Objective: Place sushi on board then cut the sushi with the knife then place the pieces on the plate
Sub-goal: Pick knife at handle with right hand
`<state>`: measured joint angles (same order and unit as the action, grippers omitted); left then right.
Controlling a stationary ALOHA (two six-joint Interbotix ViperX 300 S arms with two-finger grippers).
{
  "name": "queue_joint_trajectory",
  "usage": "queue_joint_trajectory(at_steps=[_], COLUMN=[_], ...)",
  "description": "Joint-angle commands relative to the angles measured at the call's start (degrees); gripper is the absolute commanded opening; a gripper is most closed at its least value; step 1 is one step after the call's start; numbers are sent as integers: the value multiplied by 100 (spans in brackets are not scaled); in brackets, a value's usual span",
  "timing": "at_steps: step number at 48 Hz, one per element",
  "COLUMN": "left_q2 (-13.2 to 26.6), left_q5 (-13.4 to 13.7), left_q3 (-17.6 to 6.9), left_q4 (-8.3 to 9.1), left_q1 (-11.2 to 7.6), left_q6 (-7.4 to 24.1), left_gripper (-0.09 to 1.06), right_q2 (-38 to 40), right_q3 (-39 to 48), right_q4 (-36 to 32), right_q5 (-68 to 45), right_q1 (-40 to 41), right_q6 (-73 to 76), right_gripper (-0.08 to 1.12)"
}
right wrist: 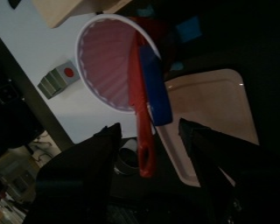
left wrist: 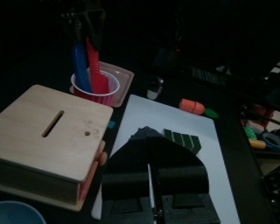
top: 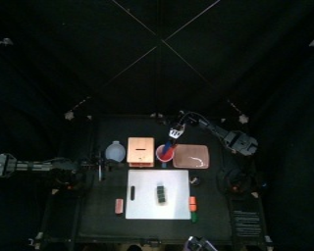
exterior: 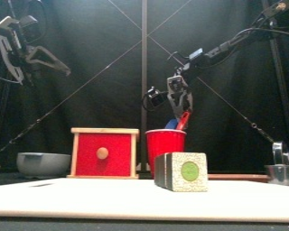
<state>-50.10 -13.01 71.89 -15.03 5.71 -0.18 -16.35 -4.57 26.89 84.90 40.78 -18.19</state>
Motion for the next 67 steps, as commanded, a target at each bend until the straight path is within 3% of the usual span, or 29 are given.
queue_joint_trajectory(at_steps=[1,13,28,47,67], left_q2=[18,18,18,18,18], left_q5=[-26,-26,-26,-26,-26], left_q3=[-62,-26,-18,-18,-9], left_q4=[18,9,9,9,9], left_q1=[18,18,18,18,18], left_q6=[18,18,9,9,9], left_gripper=[-2,-2,-2,-2,-2], right_q2=[167,141,35,-18,-18], right_q3=[-35,-26,-44,-62,-35], right_q4=[0,9,18,0,0], right_q5=[9,9,9,9,9], right_q1=[-70,-123,-185,-193,-220], right_q6=[0,0,0,0,0], right_gripper=[88,87,73,69,42])
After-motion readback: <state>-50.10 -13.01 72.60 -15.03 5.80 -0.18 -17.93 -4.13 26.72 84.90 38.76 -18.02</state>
